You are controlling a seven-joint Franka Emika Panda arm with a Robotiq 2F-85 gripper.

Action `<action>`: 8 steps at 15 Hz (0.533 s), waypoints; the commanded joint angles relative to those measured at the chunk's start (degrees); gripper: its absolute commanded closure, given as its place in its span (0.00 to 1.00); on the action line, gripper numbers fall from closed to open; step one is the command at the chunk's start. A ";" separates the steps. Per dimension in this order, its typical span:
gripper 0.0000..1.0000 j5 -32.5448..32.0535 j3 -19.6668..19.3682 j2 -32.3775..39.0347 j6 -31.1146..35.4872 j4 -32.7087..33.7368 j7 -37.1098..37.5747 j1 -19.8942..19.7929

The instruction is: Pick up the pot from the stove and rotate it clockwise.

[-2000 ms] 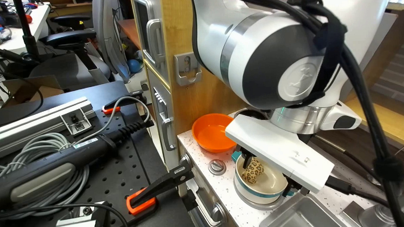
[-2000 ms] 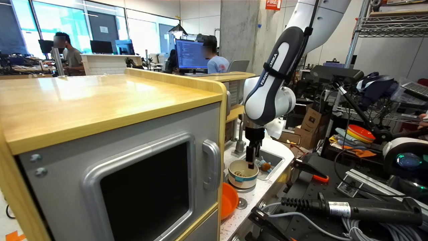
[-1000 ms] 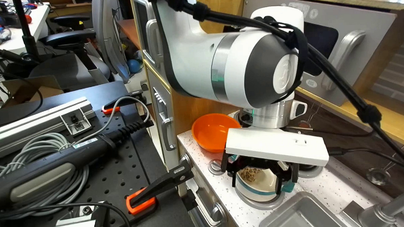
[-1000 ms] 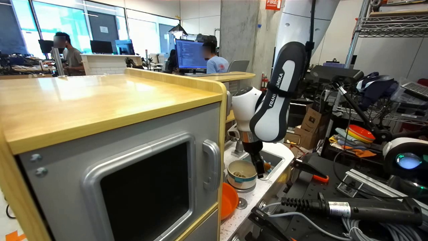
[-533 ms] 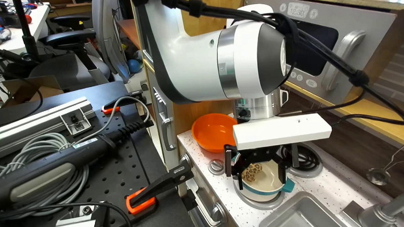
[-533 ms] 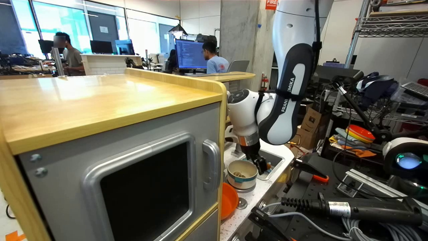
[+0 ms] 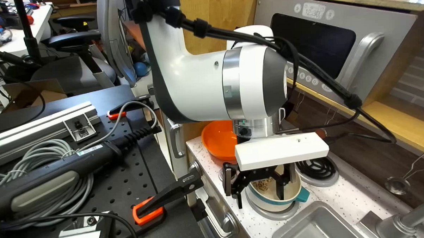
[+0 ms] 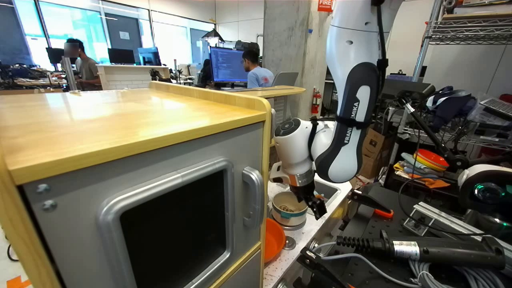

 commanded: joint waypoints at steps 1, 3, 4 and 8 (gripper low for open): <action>0.26 -1.30 2.15 2.33 -1.75 2.16 -0.76 -2.24; 0.42 -1.21 2.38 2.96 -2.19 2.68 -0.83 -2.41; 0.51 -0.99 2.52 3.21 -2.50 2.99 -0.88 -2.52; 0.80 -0.30 2.84 3.15 -2.75 3.28 -0.28 -3.09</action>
